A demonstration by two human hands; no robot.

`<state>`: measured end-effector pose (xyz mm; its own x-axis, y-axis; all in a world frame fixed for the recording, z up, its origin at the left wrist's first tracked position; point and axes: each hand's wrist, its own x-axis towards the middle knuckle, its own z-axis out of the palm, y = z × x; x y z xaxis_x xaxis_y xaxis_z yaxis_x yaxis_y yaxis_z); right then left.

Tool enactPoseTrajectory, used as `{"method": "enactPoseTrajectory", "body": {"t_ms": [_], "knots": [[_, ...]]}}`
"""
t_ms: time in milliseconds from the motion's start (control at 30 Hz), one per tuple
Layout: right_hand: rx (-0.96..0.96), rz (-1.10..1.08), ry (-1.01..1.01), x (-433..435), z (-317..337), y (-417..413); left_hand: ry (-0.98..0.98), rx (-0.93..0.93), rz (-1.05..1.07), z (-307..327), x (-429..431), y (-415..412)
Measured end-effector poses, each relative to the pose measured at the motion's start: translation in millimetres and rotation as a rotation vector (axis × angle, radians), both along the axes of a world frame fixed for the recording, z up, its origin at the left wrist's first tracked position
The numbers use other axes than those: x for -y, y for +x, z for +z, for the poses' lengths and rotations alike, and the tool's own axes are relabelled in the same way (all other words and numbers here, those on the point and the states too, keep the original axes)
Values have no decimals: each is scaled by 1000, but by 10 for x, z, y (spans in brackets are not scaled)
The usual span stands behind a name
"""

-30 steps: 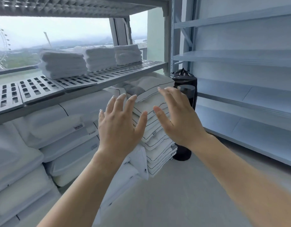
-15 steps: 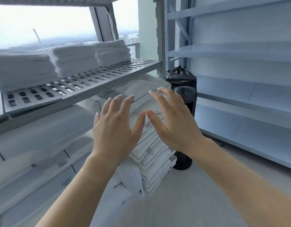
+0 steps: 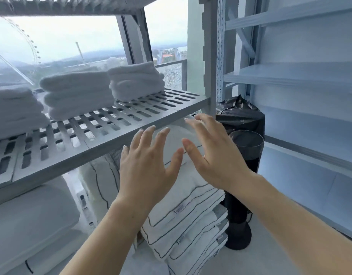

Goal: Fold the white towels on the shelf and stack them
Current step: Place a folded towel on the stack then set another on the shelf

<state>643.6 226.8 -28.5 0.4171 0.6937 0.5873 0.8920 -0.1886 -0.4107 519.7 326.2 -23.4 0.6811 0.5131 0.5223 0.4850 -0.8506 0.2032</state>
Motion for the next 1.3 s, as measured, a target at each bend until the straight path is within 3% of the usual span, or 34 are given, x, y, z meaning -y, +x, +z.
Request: {"method": "enactPoseTrajectory", "body": {"t_ms": [600, 800, 1300], "knots": [[7, 93, 75, -2153, 255, 1657, 64, 52, 142, 319, -1961, 1498], [21, 202, 98, -2665, 359, 2153, 112, -7, 252, 484, -2330, 1907], [33, 400, 143, -3450, 717, 2949, 199, 40, 452, 856, -2874, 2744]]}}
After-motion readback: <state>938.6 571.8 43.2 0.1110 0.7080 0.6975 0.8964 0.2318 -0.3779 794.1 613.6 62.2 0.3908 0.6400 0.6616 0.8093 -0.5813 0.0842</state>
